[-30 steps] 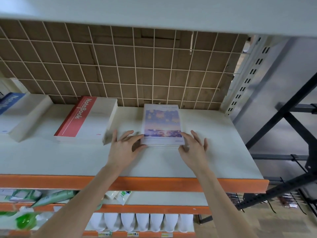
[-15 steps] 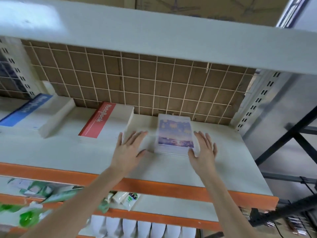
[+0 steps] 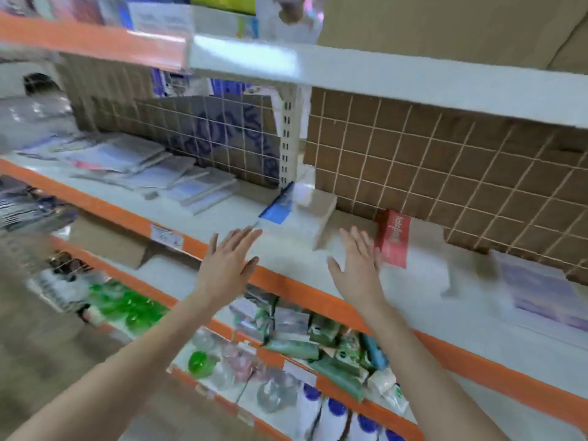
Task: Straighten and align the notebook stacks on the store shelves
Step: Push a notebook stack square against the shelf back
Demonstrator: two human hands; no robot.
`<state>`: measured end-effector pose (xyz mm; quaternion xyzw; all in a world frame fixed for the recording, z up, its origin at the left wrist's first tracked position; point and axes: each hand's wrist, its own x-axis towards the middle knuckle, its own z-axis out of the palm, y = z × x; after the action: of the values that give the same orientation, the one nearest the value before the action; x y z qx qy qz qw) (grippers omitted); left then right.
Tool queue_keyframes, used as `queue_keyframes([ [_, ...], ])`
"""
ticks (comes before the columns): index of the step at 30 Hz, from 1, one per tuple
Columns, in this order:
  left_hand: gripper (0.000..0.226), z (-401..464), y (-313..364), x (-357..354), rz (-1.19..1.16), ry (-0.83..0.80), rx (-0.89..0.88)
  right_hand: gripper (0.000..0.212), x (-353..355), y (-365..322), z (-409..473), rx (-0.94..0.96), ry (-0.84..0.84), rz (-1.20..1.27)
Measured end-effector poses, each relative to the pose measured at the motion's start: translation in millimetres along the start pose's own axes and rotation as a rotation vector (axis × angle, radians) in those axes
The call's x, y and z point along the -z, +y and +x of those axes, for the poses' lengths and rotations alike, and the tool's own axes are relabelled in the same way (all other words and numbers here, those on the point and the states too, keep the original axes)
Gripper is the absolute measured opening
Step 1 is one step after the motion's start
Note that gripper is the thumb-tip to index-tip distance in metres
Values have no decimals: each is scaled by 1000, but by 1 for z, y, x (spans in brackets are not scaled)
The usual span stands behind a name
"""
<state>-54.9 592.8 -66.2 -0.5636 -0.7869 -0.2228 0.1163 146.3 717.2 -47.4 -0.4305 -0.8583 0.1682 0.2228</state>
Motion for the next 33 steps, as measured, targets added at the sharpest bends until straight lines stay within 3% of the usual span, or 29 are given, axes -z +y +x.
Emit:
queue_keyframes([
  [7, 49, -16, -162, 68, 86, 30, 156, 57, -98, -166, 47, 175, -144, 31],
  [14, 51, 14, -278, 79, 137, 32, 251, 56, -172, -256, 123, 262, -196, 2],
  [21, 59, 78, -410, 77, 172, -109, 302, 62, -262, -345, 228, 305, -228, -16],
  [28, 73, 155, -500, 82, 212, -221, 255, 74, -325, -405, 305, 324, -293, -15],
  [33, 90, 194, -541, 67, 215, -363, 105, 100, -359, -425, 333, 305, -337, -148],
])
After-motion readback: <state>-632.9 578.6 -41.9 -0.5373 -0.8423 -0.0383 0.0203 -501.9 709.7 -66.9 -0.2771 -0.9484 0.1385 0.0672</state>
